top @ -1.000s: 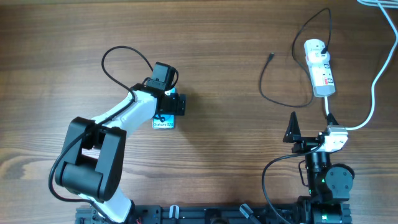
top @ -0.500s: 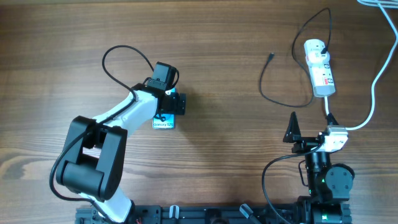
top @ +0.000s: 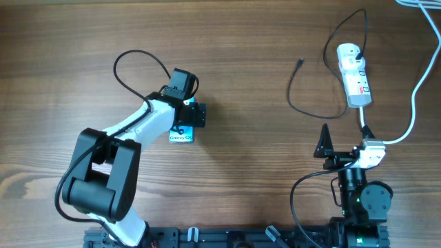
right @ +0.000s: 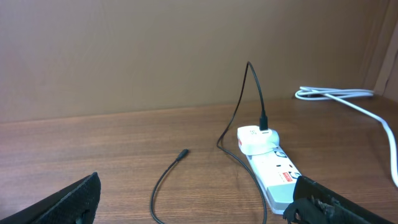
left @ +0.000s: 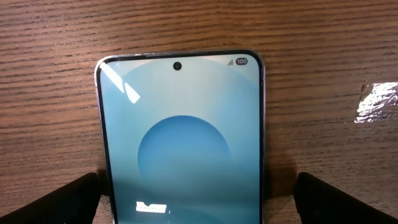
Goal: Plug charger to phone and switch on socket
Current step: 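Close the left gripper on the phone's bottom edge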
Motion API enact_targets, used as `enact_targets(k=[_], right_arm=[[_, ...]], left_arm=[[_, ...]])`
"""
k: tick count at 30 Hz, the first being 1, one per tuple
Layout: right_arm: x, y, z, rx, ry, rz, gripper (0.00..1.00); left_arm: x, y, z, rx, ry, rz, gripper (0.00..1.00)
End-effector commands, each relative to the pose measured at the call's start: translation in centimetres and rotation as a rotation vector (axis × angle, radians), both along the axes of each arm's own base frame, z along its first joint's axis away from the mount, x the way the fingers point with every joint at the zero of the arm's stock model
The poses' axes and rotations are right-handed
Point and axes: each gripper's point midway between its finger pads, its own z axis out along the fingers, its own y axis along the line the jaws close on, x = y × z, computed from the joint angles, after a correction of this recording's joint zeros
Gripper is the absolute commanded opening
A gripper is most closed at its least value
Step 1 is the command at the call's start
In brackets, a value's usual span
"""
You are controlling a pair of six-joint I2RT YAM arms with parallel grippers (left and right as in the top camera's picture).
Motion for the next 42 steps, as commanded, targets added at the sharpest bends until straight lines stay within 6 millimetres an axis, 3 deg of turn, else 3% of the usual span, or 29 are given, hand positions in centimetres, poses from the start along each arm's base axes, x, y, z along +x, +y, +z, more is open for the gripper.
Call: enact_targets(k=[1,9,13,19,25,38,42], right_arm=[[0.0,0.1,0.1,-0.009,-0.008,0.011,1.0],[0.0,0.1,0.1,-0.009,-0.008,0.011,1.0],[0.0,0.1,0.1,-0.009,-0.008,0.011,1.0],[0.0,0.1,0.1,-0.01,-0.008,0.011,1.0],[0.0,0.1,0.1,-0.009,-0.008,0.011,1.0],[0.0,0.1,0.1,-0.009,-0.008,0.011,1.0],[0.0,0.1,0.1,-0.01,-0.008,0.011,1.0]], left_arm=[[-3.6,4.0,-4.4,0.198,0.139,0.027,1.0],[-2.9,5.9,-3.8,0.312,0.094,0.053,1.0],[-3.4,3.5,-4.5,0.172,0.134,0.023,1.0],[-5.0,1.5,-4.9,0.052,0.214,-0.005,1.0],[-7.2,2.1,-5.0,0.072,0.302,-0.006,1.0],[-7.3,2.1,-6.3,0.078,0.321,-0.005,1.0],[-7.6,0.3,-6.3,-0.025,0.341,-0.02,1.0]])
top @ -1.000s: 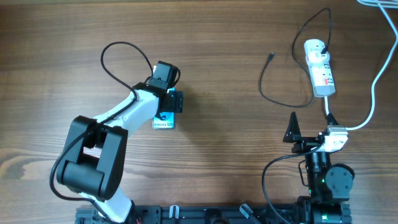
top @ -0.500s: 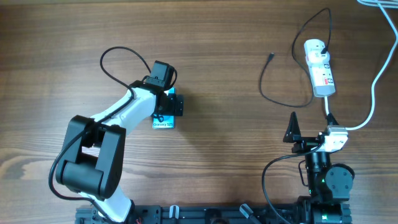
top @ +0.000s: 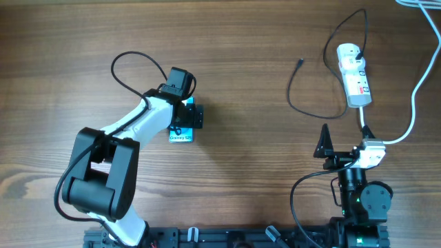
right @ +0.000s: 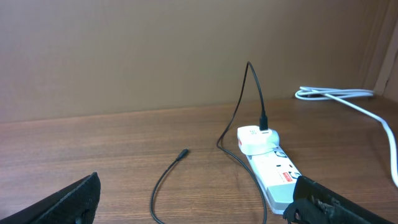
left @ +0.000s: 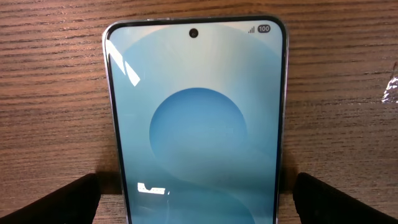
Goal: Plug charger to phone and switch on socket
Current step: 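Close the left gripper on the phone's bottom edge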
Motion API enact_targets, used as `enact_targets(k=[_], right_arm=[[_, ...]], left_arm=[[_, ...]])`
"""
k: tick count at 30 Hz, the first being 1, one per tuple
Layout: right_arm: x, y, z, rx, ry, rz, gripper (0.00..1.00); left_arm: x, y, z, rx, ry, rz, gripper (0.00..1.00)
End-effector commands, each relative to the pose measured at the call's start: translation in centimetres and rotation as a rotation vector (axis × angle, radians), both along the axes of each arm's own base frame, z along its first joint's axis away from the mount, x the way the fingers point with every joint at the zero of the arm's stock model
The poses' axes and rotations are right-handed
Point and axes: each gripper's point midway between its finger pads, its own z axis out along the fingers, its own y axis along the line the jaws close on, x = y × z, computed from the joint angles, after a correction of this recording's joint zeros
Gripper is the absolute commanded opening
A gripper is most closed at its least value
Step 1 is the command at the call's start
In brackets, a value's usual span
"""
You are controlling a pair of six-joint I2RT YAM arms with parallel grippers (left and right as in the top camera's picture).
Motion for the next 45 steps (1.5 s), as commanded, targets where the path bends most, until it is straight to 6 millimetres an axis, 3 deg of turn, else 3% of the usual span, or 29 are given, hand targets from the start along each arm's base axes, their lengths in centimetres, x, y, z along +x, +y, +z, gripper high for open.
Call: enact_targets(k=[1,2,3,12,15,17,23,26,30,32,39,45], right_arm=[[0.0,0.1,0.1,-0.009,-0.007,0.011,1.0],[0.0,0.1,0.1,-0.009,-0.007,0.011,1.0],[0.0,0.1,0.1,-0.009,-0.007,0.011,0.99],[0.0,0.1,0.1,-0.009,-0.007,0.011,1.0],[0.0,0.1,0.1,-0.009,-0.007,0.011,1.0],[0.0,0.1,0.1,-0.009,-0.007,0.011,0.99],[0.0,0.1,0.1,-0.01,-0.007,0.011,1.0],[0.0,0.1,0.1,-0.009,-0.007,0.011,1.0],[0.0,0.1,0.1,-0.009,-0.007,0.011,1.0],[0.0,0.1,0.1,-0.009,-0.007,0.011,1.0],[0.0,0.1,0.1,-0.009,-0.007,0.011,1.0],[0.0,0.1,0.1,-0.009,-0.007,0.011,1.0]], left_arm=[[-5.7,-0.3,-5.9,-0.028,0.236,-0.044,0.78],[-5.6,-0.3,-5.9,-0.027,0.229,-0.044,0.64],[-5.6,-0.3,-5.9,-0.028,0.229,-0.043,0.63],[-5.7,-0.2,-5.9,-0.027,0.233,-0.043,0.69],[-5.6,-0.2,-5.9,-0.027,0.232,-0.043,0.77],[-5.7,-0.2,-5.9,-0.026,0.233,-0.043,1.0],[-5.7,-0.2,-5.9,-0.026,0.233,-0.043,0.99],[-5.7,-0.2,-5.9,-0.026,0.233,-0.043,0.84],[-5.7,-0.2,-5.9,-0.026,0.233,-0.043,0.76],[-5.7,-0.2,-5.9,-0.026,0.233,-0.043,0.67],[-4.7,-0.1,-5.4,-0.008,0.205,-0.041,0.59],[-2.6,-0.9,-2.0,-0.01,0.213,-0.041,0.58]])
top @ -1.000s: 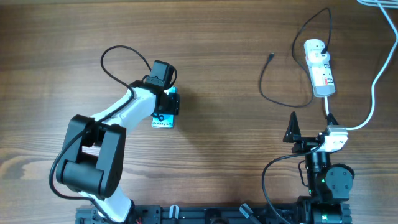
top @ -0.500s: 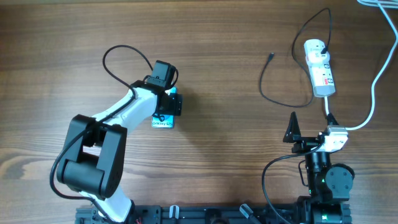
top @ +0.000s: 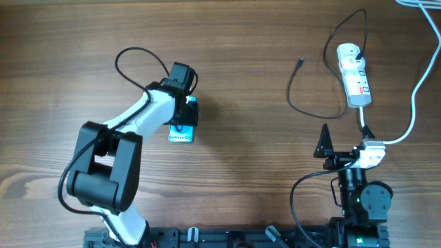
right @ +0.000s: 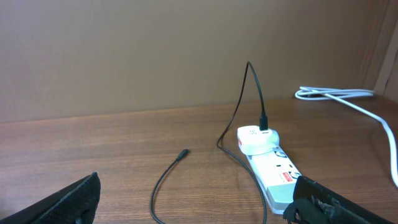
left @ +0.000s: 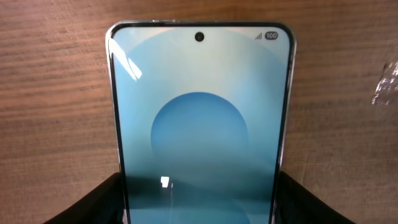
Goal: Plug charger to phone and switch on socket
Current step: 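Close the left gripper on the phone's bottom edge, then lift the phone upright with the left gripper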
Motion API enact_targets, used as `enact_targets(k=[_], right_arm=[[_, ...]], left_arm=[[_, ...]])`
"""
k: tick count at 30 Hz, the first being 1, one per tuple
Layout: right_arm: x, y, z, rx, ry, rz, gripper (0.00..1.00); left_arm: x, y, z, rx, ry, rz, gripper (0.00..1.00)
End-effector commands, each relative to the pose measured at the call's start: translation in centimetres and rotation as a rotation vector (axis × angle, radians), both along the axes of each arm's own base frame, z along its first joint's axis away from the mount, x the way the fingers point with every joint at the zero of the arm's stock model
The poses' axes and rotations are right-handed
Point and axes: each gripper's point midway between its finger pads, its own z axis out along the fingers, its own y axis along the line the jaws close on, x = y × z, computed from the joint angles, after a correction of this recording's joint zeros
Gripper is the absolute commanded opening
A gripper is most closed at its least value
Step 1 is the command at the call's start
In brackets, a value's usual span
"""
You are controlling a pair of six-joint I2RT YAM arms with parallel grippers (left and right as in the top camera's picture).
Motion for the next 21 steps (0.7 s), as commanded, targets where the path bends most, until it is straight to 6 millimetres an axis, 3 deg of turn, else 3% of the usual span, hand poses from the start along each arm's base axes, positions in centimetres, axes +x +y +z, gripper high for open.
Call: enact_targets(k=[1,8,11,18,21], right_arm=[[0.0,0.1,0.1,-0.009,-0.007,0.011,1.0],[0.0,0.1,0.1,-0.009,-0.007,0.011,1.0],[0.0,0.1,0.1,-0.009,-0.007,0.011,1.0],[0.0,0.1,0.1,-0.009,-0.007,0.011,1.0],[0.0,0.1,0.1,-0.009,-0.007,0.011,1.0]], left_arm=[[-2.9,-0.5,-2.1,-0.01,0.172,-0.01,0.57],[-1.2,-3.1,2.2,-0.123,0.199,-0.021,0.54],[-0.8,-3.7,2.9,-0.15,0.191,-0.022,0.53],[-2.7,-4.4,4.0,-0.199,0.294,0.031,0.51],[-3.0,-6.6,6.2,-0.321,0.341,0.024,0.51]])
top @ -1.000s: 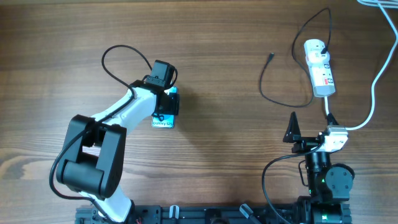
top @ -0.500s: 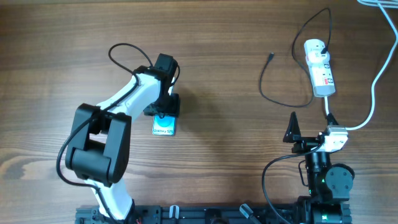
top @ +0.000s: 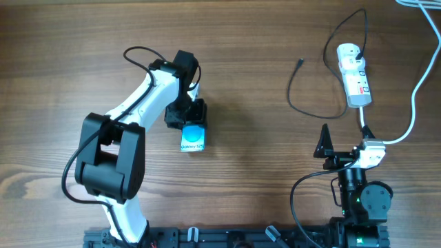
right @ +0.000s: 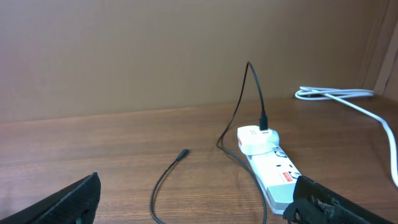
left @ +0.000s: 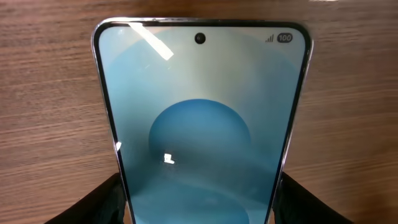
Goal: Plug charger to phone and switch on socket
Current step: 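Lift the phone upright with the left gripper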
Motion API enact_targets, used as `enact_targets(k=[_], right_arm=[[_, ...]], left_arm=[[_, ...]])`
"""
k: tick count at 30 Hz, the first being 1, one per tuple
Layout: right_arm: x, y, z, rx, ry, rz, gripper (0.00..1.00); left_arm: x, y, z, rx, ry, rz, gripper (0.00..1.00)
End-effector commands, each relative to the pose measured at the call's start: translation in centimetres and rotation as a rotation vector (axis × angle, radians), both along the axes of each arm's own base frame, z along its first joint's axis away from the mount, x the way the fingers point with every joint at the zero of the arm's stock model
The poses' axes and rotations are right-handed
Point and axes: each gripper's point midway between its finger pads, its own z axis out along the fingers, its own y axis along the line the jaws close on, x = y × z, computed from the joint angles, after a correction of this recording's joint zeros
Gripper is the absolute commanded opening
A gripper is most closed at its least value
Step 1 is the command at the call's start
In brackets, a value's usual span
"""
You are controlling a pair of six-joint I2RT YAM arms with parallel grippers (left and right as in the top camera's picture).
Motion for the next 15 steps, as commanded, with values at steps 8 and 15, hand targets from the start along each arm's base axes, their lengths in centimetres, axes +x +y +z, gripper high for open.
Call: enact_targets(k=[8,15], right_arm=[[0.0,0.1,0.1,-0.009,-0.008,0.011,1.0],[0.0,0.1,0.1,-0.009,-0.008,0.011,1.0]], left_arm=[[-1.0,-9.2,9.5,-0.567,0.205,0.107,0.46],[-1.6,-11.6,12.9,-0.763,0.36,0.217,0.4]])
